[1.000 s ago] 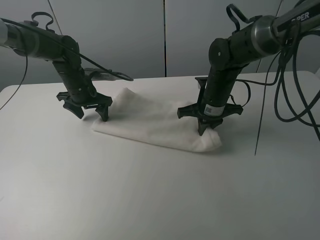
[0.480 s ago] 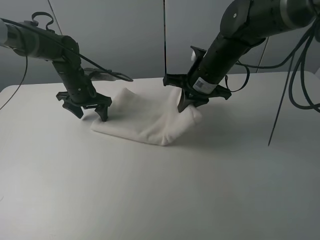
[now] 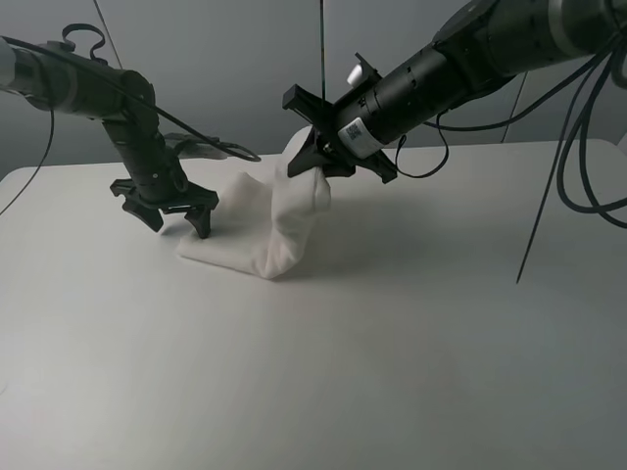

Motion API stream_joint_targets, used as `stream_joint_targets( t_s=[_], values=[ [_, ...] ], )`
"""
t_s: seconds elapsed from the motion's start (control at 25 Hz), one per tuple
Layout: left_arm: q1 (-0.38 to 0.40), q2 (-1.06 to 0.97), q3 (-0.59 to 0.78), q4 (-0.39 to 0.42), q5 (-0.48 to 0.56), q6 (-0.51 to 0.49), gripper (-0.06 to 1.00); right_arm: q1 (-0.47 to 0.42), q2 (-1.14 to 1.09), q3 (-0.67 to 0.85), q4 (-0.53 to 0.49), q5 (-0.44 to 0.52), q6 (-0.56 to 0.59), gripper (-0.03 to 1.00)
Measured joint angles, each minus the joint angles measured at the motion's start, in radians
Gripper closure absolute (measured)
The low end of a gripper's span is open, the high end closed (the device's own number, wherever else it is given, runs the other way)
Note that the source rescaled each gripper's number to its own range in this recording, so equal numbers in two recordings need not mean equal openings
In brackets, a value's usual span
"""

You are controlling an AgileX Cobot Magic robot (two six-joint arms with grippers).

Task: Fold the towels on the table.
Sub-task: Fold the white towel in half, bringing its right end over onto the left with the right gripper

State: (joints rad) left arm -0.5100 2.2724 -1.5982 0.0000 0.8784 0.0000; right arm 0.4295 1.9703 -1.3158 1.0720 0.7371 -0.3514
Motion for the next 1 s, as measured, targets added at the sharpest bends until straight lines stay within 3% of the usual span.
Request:
stream_joint_targets(
  t_s=[0.4,0.8,1.0],
  values=[
    [0.0,0.0,0.0,0.0,0.0,0.0,-0.06,0.021,0.0,0.0,0.152,-0.045,-0.109,0.95],
    [0.0,0.0,0.0,0.0,0.0,0.0,-0.06,0.036,0.042,-0.002,0.321,-0.03,-0.232,0.95],
    [0.0,0.0,0.0,0.0,0.0,0.0,-0.06,0.067,0.083,-0.073,0.333,-0.019,-0.25,0.95]
  ],
)
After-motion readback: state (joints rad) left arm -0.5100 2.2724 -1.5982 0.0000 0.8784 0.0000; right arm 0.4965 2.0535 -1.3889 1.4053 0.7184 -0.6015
